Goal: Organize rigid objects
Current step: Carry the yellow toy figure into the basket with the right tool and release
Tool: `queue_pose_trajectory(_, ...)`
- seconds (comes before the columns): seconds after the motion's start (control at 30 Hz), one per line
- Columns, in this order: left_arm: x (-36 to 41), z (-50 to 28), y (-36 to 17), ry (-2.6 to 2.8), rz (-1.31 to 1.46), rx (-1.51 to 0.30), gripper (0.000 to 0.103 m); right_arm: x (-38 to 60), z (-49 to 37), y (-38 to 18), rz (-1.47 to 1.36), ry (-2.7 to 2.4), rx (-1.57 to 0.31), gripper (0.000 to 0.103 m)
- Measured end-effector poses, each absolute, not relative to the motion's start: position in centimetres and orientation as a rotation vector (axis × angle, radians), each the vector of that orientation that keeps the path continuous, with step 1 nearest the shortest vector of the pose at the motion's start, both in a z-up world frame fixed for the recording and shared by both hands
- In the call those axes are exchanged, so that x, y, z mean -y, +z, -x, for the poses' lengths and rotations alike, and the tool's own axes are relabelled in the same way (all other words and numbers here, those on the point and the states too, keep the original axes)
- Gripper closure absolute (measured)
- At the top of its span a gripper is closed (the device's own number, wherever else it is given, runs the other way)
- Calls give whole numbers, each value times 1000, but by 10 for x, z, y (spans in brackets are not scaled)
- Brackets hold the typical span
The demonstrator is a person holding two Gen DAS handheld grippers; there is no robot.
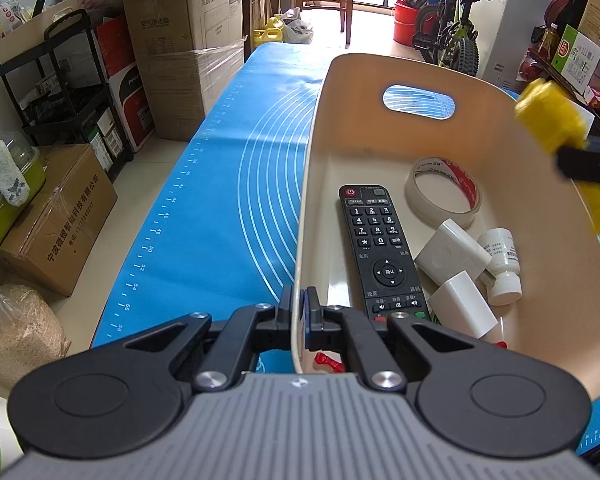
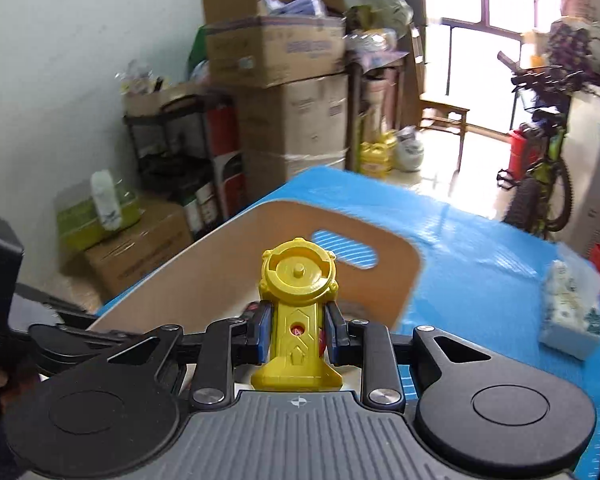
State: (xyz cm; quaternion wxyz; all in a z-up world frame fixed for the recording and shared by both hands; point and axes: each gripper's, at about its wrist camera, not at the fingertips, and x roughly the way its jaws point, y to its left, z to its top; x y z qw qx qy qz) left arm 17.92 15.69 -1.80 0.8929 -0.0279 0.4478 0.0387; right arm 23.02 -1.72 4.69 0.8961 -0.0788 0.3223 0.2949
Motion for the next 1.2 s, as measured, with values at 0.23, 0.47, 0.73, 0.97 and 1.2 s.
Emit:
queue_pose_trajectory(0.23, -156, -179, -18, 82, 56, -930, 97, -19, -228, 13, 260, 568, -785, 67)
queue_pose_trajectory(0.47, -155, -179, -18, 89, 59, -931, 97, -26, -223, -6, 321, 557, -854, 57)
queue_pose_trajectory(0.73, -149, -174, -7, 123, 43, -894, 56, -3, -206, 27, 248, 505, -785, 22)
queue_pose_trajectory(0.97, -133, -155, 30, 170, 48, -779, 17, 38, -174, 61, 197, 407, -708, 4)
queue_pose_trajectory(1.2, -109, -132, 52, 160, 52, -760, 17, 84, -142, 82, 123, 319, -682, 3)
